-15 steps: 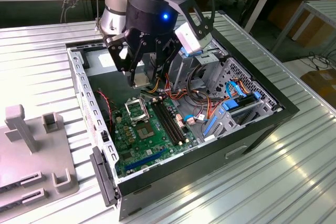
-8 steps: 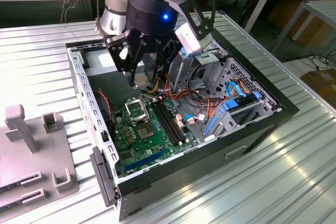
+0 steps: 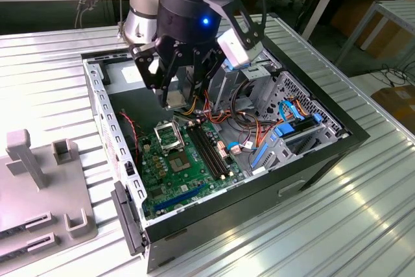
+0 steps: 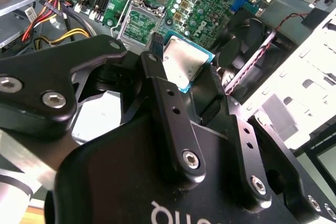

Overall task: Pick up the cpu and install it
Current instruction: 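Place the cpu into insertion slot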

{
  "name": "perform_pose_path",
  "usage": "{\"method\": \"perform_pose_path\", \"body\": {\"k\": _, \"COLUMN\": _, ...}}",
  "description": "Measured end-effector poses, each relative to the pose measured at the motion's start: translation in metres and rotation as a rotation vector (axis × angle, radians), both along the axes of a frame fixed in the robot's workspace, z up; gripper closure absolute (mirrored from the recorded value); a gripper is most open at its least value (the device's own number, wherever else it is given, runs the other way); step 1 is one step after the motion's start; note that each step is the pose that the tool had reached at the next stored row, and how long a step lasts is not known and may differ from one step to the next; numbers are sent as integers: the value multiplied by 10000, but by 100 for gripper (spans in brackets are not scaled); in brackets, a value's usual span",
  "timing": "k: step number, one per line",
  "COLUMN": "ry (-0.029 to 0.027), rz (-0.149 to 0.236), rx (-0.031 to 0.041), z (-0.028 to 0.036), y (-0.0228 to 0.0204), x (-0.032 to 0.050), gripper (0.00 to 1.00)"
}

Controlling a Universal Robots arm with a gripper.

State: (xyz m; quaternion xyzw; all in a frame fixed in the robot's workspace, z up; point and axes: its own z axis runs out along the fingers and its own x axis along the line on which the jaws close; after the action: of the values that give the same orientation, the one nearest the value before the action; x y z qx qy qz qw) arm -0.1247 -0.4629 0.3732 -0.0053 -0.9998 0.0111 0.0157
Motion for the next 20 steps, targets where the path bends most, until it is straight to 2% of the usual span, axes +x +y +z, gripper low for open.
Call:
{"method": "perform_pose_path", "body": {"k": 3, "ry": 1, "rz": 0, "rx": -3, "z": -17, "y": 0, "x": 19, "gripper": 53}}
{"method": "perform_pose_path", "body": {"k": 14, "ry": 0, "rz": 0, "rx": -1, "z": -192, "y": -5, "x": 34, "gripper": 53}}
{"method": "perform_pose_path", "body": {"k": 20, "ry": 0, "rz": 6, "rx": -3, "z": -334, "y": -9, "x": 49, "gripper": 53}}
